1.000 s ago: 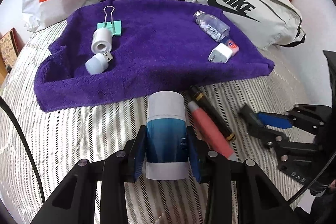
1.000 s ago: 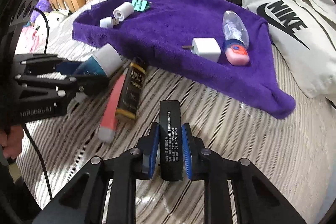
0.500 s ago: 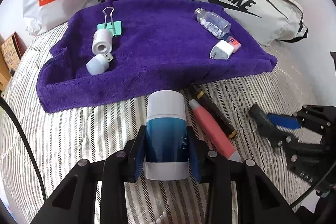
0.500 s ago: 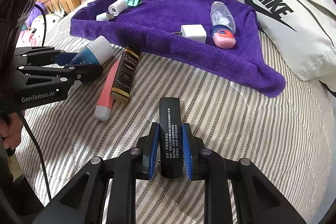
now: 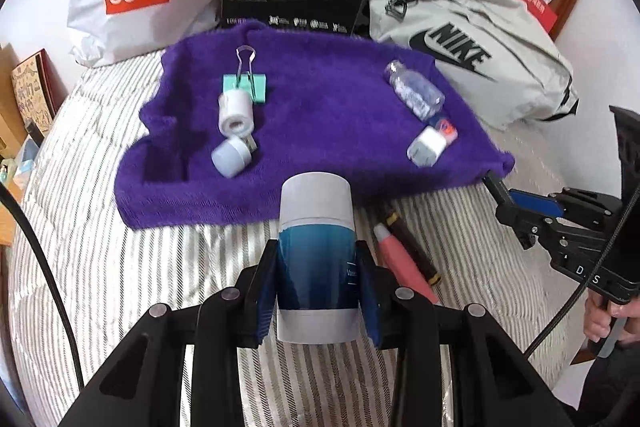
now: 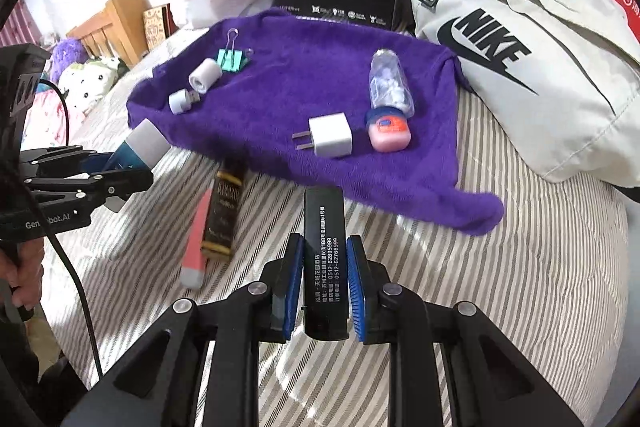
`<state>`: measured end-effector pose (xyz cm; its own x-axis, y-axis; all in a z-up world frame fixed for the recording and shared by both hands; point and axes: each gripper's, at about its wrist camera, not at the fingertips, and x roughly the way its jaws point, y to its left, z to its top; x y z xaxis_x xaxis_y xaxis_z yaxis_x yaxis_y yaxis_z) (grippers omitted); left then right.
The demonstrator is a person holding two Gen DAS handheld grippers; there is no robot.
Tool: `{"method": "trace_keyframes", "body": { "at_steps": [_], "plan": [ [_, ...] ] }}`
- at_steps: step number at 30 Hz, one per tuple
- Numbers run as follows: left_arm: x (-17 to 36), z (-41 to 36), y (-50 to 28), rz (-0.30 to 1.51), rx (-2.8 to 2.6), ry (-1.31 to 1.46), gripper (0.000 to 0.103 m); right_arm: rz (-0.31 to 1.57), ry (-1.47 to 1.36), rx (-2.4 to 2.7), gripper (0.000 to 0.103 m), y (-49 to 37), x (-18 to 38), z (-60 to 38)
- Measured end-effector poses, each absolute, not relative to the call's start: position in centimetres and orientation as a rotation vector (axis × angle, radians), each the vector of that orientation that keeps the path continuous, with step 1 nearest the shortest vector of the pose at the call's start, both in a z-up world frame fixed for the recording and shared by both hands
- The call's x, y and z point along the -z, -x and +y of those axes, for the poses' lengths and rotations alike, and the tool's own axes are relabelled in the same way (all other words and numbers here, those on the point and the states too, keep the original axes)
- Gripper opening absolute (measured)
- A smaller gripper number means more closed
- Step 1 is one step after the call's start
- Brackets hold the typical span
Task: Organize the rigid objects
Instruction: 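Carry the deodorant stick and black case onto the towel and release both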
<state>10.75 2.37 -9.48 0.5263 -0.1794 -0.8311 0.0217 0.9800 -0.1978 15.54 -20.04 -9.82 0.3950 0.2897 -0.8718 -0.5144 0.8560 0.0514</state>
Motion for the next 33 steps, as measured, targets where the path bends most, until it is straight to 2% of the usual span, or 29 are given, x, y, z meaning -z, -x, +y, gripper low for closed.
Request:
{"method": "trace_keyframes", "body": {
  "at_steps": [9,21,33],
  "plan": [
    [7.8,2.9,-13.8,0.985,0.130,0.162,0.034,1.019,0.185,-0.553,0.022,-18.9,8.1,-19.3],
    [8.6,3.3,-17.4,1.007,0.120,0.183,0.034,1.004,0.150,-0.560,0.022,-25.0,7.8,-17.7],
    [9.2,4.3,-18.9,1.026,0.107,0.192,0.034,1.071,0.172,-0.529,0.022,-31.0,12.9,-13.4]
  ]
}}
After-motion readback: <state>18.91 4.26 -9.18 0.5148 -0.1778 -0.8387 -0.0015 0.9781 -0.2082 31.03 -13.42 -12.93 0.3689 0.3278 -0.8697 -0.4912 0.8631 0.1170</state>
